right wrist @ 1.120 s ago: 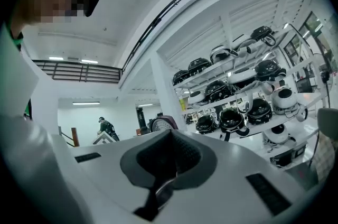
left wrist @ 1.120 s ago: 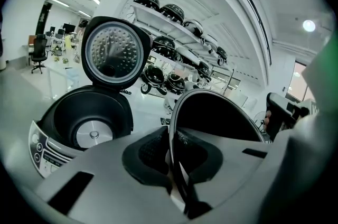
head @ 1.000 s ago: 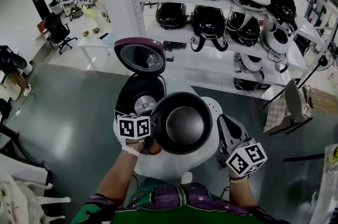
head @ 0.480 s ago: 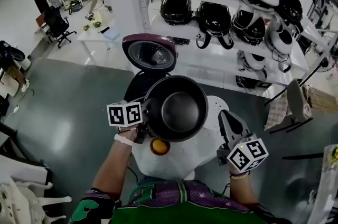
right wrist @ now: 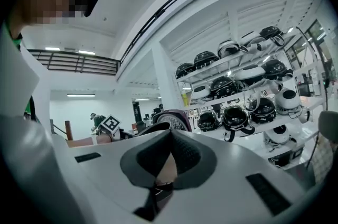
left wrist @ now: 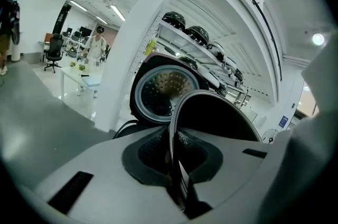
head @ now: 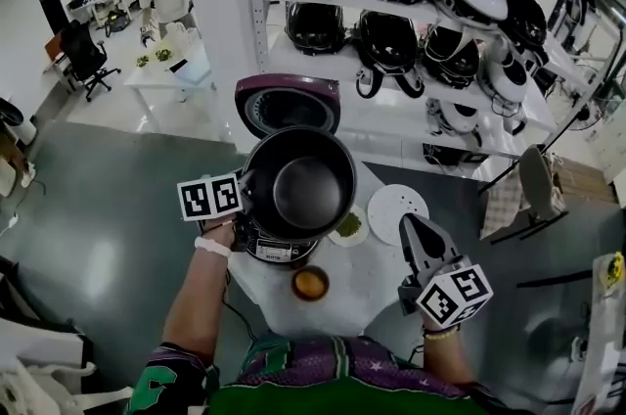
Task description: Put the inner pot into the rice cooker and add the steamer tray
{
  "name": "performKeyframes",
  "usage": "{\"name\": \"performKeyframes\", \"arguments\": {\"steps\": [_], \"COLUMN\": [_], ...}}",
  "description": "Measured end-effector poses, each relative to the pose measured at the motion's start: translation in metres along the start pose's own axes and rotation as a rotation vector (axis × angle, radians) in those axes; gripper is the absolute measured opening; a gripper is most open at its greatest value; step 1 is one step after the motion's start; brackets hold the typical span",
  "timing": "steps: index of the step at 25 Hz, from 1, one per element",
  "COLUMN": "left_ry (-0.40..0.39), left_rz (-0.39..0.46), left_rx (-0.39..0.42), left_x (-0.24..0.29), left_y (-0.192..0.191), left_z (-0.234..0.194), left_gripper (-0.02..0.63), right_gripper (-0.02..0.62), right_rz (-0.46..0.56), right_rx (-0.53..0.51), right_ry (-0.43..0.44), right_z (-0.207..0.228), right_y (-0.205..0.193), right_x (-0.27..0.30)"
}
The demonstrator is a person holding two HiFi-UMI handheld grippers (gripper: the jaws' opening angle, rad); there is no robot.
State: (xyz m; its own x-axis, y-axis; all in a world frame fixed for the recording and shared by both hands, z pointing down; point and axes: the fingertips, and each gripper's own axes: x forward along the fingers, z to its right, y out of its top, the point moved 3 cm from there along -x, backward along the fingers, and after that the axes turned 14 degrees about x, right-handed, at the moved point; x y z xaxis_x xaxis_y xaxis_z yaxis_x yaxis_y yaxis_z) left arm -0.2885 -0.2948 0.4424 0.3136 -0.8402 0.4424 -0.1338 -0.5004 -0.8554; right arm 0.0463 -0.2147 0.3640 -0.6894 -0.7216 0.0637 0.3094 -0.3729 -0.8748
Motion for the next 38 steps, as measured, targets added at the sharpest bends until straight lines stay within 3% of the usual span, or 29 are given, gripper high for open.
{"name": "performKeyframes", "arguments": {"steps": [13, 26, 38], "left_ry": [0.000, 0.000, 0.037], "left_rz": [-0.059, -0.144, -0.210], "left_rx": [-0.011, -0.001, 0.010], "left_x": [0.033, 0.058, 0.081], "left_y": [-0.011, -0.043, -0.070], "left_z": [-0.087, -0.108, -0.113], "left_gripper": [0.042, 0.046, 0.048], "right_gripper": [0.006, 0.006, 0.006], "right_rz": [0.013, 0.017, 0.009], "right_rx": [0.014, 0.019, 0.040], "right_ry": [-0.132, -0.196, -0.232], "right_z": [-0.038, -0.051, -0.034], "right_y": [-0.047, -0.062, -0.070], "right_x": [0.022, 0.015, 0.000]}}
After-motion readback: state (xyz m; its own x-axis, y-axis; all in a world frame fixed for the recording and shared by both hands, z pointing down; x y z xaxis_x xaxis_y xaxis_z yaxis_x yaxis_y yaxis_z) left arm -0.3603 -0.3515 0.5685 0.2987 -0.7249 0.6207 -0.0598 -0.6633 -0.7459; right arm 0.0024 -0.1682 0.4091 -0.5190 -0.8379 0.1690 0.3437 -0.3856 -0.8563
